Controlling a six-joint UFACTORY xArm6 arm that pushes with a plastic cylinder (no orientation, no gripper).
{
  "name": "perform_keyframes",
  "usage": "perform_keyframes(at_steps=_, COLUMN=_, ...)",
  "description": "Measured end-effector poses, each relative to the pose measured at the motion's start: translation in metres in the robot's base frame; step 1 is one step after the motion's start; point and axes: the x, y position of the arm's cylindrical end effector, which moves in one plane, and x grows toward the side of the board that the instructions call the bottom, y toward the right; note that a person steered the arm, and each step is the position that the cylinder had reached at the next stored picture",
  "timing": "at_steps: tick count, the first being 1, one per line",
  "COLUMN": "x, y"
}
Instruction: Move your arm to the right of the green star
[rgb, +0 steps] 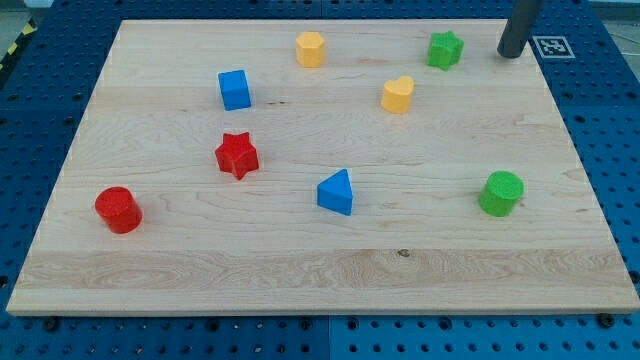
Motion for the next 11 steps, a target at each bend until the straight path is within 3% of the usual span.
perform_keyframes(at_steps=11, x=-0.002, y=-0.043)
